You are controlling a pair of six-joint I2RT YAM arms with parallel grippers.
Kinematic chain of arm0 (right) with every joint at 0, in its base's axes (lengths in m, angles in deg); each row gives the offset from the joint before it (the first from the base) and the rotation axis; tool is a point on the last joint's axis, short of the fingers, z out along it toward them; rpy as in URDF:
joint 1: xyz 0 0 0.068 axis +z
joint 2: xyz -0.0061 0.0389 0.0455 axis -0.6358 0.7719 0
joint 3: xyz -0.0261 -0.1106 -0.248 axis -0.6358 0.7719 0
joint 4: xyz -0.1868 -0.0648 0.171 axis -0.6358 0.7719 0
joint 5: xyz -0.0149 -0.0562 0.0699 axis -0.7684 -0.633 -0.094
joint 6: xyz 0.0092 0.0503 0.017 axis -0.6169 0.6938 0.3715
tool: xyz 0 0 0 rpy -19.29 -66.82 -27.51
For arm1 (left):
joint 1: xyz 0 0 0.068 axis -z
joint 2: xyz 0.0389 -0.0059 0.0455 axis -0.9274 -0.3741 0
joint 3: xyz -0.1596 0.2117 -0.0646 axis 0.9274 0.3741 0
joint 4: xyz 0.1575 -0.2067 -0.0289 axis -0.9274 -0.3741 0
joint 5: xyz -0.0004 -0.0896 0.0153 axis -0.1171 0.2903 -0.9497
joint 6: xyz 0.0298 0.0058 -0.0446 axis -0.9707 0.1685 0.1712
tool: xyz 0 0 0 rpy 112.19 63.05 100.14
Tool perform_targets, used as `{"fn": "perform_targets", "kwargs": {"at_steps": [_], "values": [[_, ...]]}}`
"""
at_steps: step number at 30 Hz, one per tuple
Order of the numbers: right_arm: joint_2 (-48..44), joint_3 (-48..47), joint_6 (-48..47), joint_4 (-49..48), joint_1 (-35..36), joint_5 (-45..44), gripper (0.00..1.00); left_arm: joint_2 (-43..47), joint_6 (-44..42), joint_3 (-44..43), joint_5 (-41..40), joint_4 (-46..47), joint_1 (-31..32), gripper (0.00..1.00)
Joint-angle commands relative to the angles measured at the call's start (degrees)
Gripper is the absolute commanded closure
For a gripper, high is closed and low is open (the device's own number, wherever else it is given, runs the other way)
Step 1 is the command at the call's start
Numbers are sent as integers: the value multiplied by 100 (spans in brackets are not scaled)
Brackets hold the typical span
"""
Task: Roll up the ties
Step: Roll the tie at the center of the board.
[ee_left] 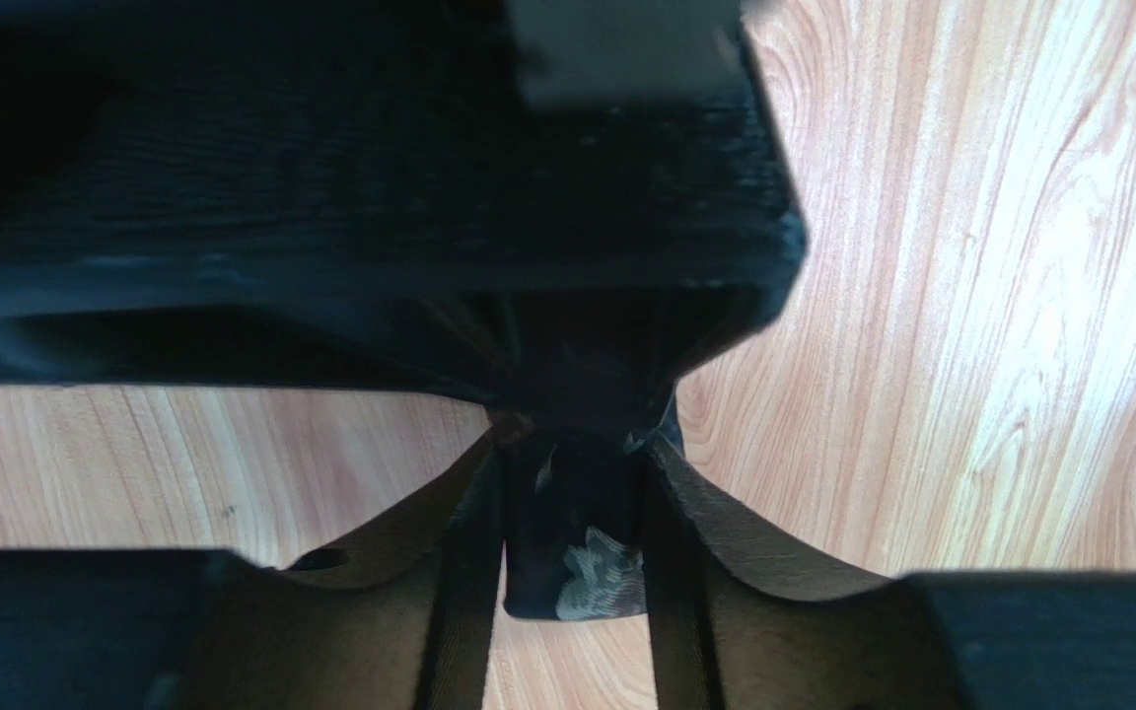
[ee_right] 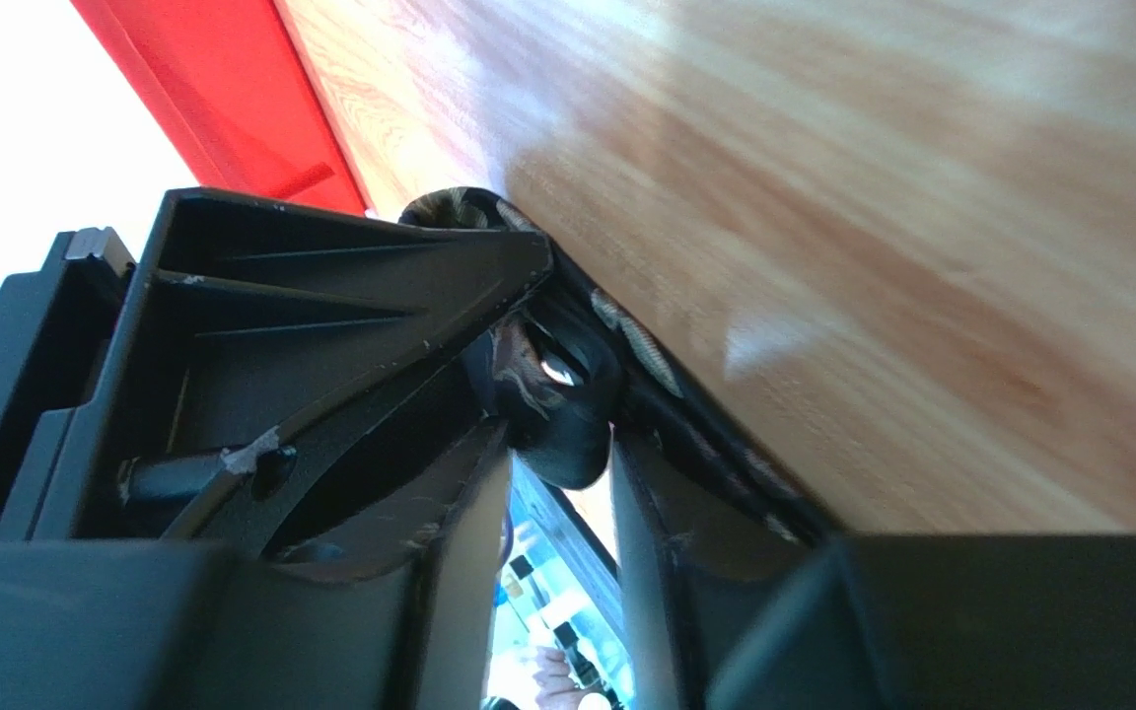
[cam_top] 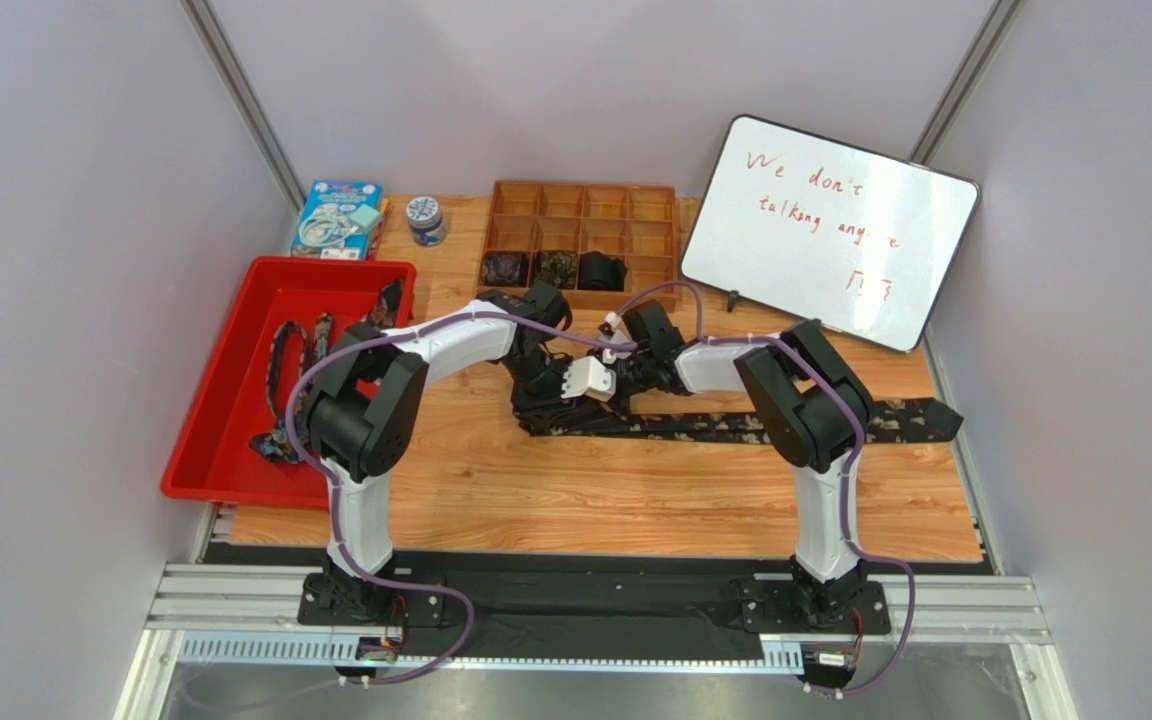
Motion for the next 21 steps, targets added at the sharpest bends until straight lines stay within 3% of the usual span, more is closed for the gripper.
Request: {"fn": "perform_targets", "kwargs": {"at_steps": [1,6,11,21], "values": [[21,-234,-146,-43,53,13,81,-142,51,-11,-170,65,21,54],[74,-103,-217,-17,18,-66,100,236,42,235,22,258,-102,34],[65,-32,-218,-69,-8,-58,100,658,-72,437,58,408,-120,22],[83,-67,-85,-342,-35,65,100,307,-2,481,-512,654,249,18]]}}
